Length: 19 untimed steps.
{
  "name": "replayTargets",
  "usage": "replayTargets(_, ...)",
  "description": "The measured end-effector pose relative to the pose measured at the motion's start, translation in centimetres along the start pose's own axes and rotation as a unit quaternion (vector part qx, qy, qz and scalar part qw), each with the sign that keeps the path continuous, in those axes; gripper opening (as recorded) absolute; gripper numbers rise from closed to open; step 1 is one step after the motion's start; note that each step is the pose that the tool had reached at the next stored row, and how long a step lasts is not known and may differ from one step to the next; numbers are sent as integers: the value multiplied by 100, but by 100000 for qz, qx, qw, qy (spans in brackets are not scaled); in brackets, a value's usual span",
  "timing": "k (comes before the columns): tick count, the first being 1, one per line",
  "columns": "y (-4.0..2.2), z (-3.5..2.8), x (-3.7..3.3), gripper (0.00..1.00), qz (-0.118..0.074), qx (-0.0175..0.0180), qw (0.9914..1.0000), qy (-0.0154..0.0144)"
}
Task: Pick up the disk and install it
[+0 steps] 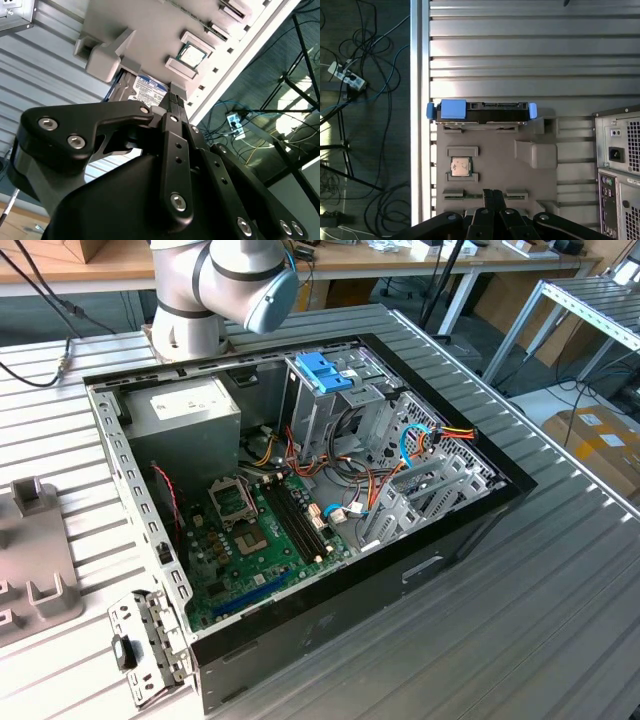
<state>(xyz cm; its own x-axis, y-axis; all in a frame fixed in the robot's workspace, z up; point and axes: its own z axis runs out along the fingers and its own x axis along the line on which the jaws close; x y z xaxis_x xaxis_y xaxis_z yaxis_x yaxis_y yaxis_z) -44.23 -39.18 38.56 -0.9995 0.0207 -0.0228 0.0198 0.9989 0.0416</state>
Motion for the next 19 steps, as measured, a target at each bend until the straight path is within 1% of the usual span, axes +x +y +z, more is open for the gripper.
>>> replayTargets(7, 0, 0, 0, 11, -1800, -42, 99984, 73)
replayTargets(9, 0, 0, 0, 11, -2531, -57, 99968, 105)
replayTargets(19, 0, 0, 0, 11, -4669, -107, 99891, 191)
